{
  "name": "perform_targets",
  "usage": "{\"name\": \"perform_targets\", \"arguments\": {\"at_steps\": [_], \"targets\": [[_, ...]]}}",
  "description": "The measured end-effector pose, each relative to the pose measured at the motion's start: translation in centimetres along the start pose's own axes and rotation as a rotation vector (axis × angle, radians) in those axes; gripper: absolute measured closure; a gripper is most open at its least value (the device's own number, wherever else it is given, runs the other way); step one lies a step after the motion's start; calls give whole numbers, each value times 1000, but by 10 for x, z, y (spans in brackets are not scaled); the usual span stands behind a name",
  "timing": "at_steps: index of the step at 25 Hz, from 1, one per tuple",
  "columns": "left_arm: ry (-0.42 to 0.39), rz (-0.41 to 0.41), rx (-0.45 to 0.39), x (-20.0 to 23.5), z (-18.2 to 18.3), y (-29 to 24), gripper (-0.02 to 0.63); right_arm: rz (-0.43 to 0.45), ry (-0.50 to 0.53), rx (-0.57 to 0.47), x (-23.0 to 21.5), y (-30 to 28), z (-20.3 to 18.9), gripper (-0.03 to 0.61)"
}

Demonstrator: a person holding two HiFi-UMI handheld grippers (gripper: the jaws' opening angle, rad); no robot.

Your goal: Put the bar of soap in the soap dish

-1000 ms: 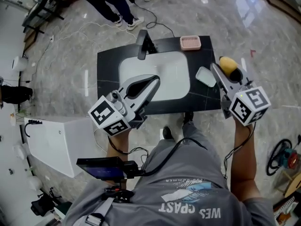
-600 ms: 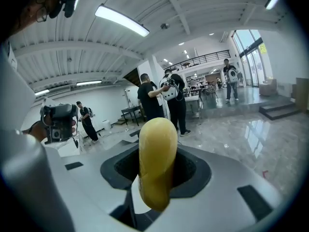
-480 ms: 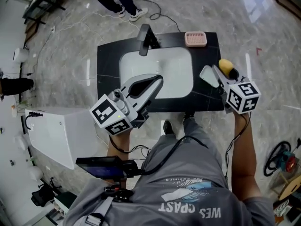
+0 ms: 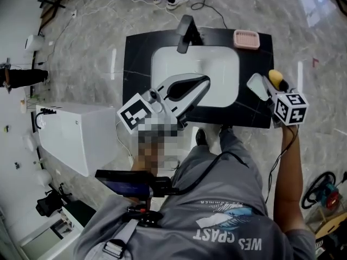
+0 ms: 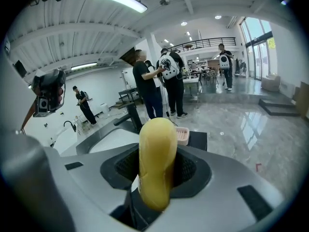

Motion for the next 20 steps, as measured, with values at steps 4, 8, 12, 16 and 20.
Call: {"name": "perform_targets", "arguments": {"at_steps": [4, 8, 12, 16, 20], "targets": [[9, 5, 3, 6, -4, -4, 607, -5, 17, 49, -10, -15, -15, 425], [17, 8, 6, 9, -5, -5, 607, -12, 33, 104, -16, -27, -32, 425], [21, 7, 15, 14, -10, -9, 607, -21, 50, 182, -24, -41, -54, 425], [23, 4, 21, 12, -13, -12, 607, -26, 75, 248, -28, -51, -76, 425], [25, 0, 23, 10, -13, -17, 607, -31, 95, 295, -34, -54, -91, 425]]}}
Point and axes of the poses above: the fingertips, and each gripper's own axes: y backward along the fingers, x to its left, z out of its top, the point moved 4 cm from there along y, backward along the fingers, and after that the axes turned 2 degrees about -z, right-handed, at the moved point
